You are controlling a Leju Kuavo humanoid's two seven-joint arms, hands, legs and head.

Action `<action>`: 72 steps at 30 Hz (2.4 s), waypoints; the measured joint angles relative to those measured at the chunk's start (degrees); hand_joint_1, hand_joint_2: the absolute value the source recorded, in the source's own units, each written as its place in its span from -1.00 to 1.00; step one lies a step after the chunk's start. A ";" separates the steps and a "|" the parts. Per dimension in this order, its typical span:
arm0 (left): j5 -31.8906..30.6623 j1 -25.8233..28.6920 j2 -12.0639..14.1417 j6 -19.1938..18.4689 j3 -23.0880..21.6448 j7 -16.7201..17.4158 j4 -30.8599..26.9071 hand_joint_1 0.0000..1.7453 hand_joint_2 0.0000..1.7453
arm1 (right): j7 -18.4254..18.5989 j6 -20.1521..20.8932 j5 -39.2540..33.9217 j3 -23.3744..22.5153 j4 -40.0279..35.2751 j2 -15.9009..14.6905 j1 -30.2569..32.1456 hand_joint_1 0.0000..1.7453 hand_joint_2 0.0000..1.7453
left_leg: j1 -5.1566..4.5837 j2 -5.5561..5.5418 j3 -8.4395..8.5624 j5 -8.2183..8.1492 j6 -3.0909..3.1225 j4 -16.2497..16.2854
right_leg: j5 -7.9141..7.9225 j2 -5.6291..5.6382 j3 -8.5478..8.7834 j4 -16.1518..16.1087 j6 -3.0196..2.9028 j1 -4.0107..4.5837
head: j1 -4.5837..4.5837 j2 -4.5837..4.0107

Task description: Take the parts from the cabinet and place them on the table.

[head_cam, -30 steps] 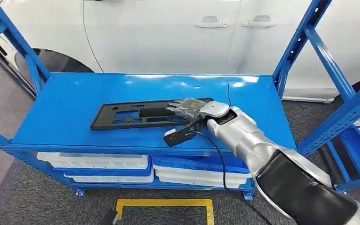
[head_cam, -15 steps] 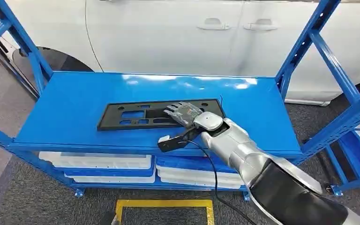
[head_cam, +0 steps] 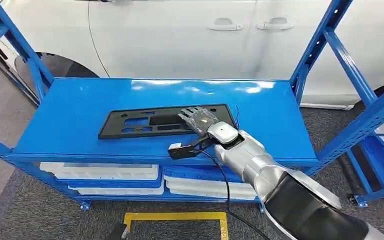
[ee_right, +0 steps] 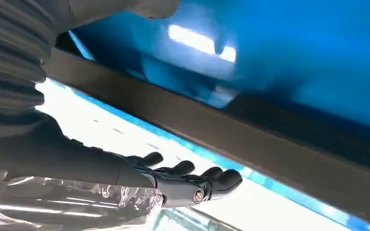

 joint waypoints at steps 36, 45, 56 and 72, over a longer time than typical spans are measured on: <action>9.38 0.32 0.02 -4.55 4.13 -7.35 0.00 -1.00 1.00 | -18.01 36.59 -65.92 -30.69 -39.49 -7.52 5.55 0.90 1.00 | 0.36 0.11 -5.68 -4.57 -0.45 12.96 | 0.17 -0.41 -1.84 1.13 0.09 0.07 | 0.00 0.00; 12.07 0.20 0.02 -7.69 7.23 -13.47 0.00 -1.00 1.00 | -21.38 38.69 -79.18 -29.81 -59.38 -14.95 23.75 0.88 1.00 | 0.43 -0.18 1.72 1.21 1.96 -2.55 | -1.39 0.07 -2.17 2.70 2.79 -0.32 | 0.02 0.00; 12.07 0.88 0.22 -2.54 7.76 -10.40 0.00 -1.00 1.00 | -24.85 35.71 -77.57 -26.86 -67.08 -18.23 38.07 0.88 1.00 | -0.11 -0.23 1.99 0.59 1.59 -2.42 | -0.67 -0.12 -1.63 1.66 2.14 0.14 | 0.02 0.00; 13.25 2.00 0.39 -5.44 9.05 -6.49 0.00 -1.00 1.00 | -24.39 32.41 -77.50 -27.61 -71.93 -19.10 48.60 0.88 1.00 | -0.30 -0.32 5.48 -2.40 1.03 -2.40 | 1.61 -0.15 -3.34 2.14 1.79 -0.03 | 0.02 0.00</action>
